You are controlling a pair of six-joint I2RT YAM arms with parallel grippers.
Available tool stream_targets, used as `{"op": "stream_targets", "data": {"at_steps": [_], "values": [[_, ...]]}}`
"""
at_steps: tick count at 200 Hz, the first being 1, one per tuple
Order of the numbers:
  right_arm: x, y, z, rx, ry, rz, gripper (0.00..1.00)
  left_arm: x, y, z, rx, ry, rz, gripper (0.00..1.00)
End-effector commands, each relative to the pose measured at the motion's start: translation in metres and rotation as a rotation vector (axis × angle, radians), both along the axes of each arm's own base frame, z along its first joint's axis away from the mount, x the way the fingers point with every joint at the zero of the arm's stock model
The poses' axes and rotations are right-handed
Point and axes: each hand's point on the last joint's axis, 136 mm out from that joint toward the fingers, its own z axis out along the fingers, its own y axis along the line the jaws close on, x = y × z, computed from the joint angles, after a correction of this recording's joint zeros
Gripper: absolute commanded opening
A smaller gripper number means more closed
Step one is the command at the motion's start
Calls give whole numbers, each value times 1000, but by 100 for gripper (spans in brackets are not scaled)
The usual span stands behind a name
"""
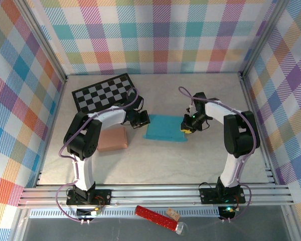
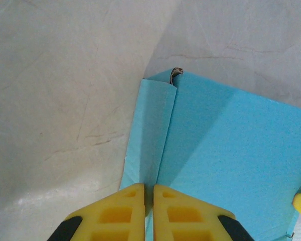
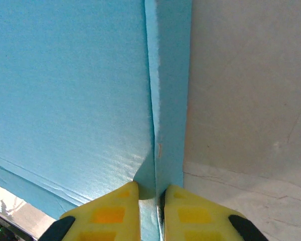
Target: Fold the paper box
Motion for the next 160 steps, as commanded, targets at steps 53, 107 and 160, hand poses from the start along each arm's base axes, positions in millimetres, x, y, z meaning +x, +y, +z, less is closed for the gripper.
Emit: {"op": "stream_targets", "data": {"at_steps": [53,107,160], "values": [[-10,18,2,65,-37,26,32,-55,5,-17,76,114,-80,13],[0,14,4,48,-81,23,59,-53,4,-19,77,116,-80,14],[-1,1,-9,7,-51,5,67,-54,5,-23,86,127,-78,11]]}}
